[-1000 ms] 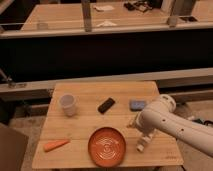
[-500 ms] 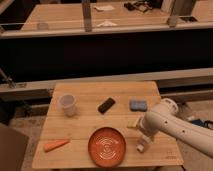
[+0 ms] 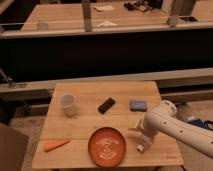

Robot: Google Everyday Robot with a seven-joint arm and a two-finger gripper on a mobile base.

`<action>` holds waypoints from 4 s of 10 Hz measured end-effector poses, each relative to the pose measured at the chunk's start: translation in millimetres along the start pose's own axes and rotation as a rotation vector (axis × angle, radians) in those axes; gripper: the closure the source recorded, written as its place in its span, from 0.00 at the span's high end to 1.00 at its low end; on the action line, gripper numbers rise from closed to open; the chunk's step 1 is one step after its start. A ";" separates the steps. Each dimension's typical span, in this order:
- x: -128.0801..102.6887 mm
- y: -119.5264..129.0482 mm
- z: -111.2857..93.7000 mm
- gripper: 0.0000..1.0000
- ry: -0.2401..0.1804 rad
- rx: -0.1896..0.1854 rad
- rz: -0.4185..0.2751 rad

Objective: Place the bottle in the ceramic bowl

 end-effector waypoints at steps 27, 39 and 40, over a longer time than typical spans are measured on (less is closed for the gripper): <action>18.3 -24.3 3.5 0.06 -0.060 0.035 0.014; -27.1 -89.2 -31.7 0.01 -0.076 -0.015 -0.164; -32.7 -91.5 -33.4 0.01 -0.077 -0.021 -0.171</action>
